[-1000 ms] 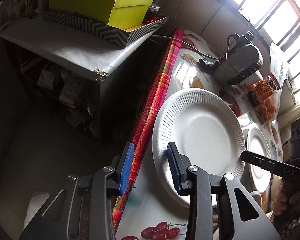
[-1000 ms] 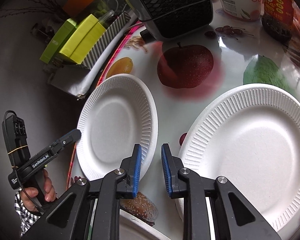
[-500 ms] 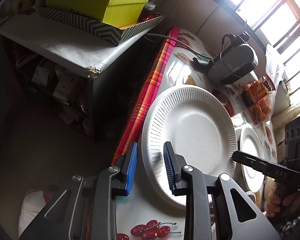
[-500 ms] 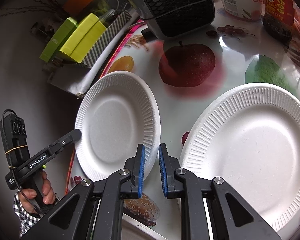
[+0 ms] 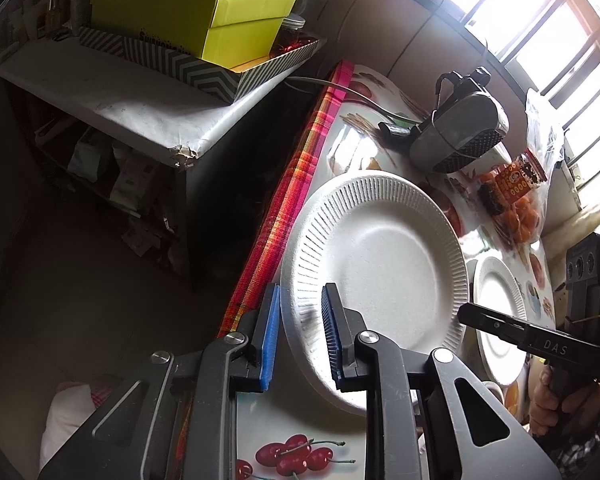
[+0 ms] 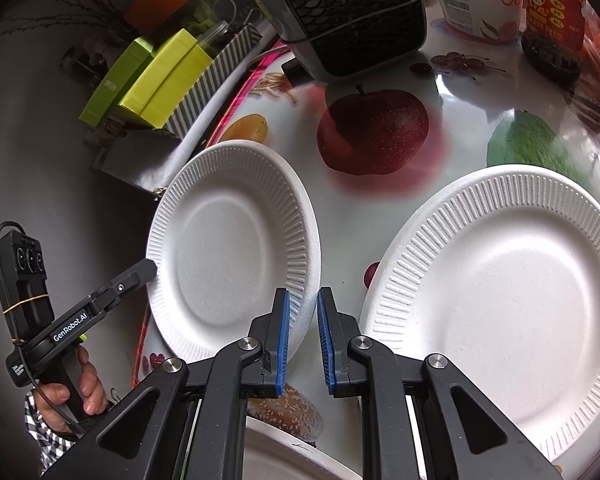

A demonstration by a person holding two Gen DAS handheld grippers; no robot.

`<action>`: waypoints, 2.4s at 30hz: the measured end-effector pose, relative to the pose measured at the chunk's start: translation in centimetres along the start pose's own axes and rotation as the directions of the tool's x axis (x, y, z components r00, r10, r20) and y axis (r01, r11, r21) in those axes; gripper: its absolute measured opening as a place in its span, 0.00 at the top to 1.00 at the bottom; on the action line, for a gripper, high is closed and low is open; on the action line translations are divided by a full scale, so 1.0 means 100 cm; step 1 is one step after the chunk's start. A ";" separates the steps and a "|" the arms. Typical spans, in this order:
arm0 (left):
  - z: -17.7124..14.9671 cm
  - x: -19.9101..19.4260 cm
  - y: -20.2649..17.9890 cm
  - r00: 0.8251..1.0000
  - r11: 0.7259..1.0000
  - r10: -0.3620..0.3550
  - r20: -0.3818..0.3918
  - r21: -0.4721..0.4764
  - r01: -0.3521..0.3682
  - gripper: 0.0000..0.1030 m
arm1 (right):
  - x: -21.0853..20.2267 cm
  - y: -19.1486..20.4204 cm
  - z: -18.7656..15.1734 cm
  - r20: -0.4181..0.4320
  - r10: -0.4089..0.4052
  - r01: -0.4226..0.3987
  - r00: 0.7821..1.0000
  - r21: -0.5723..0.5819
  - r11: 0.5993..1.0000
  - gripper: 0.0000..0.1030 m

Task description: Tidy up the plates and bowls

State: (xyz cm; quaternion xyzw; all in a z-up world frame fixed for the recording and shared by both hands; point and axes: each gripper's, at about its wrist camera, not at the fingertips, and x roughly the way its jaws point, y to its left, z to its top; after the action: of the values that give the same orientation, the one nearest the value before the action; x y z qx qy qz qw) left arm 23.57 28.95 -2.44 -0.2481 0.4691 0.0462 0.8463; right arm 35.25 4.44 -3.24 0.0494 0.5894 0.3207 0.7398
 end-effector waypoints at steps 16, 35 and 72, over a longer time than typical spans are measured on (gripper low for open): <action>-0.005 -0.024 -0.009 0.999 0.999 0.023 0.032 0.021 -0.024 0.79 | -0.023 0.012 -0.009 0.045 0.021 -0.020 0.999 -0.025 0.999 0.86; -0.032 -0.059 -0.043 0.997 0.994 0.046 0.061 0.098 -0.051 0.79 | -0.062 0.010 -0.044 0.085 0.022 -0.020 0.996 -0.021 1.000 0.86; -0.124 -0.057 -0.085 0.999 0.988 0.008 -0.037 0.152 -0.002 0.79 | -0.098 -0.031 -0.142 0.023 -0.007 0.007 1.000 0.013 1.000 0.86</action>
State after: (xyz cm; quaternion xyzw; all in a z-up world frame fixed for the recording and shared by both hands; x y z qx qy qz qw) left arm 13.48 16.66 0.05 -0.1827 0.4876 0.0080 0.8537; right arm 22.79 -7.60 -0.63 0.0558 0.5830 0.3137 0.7473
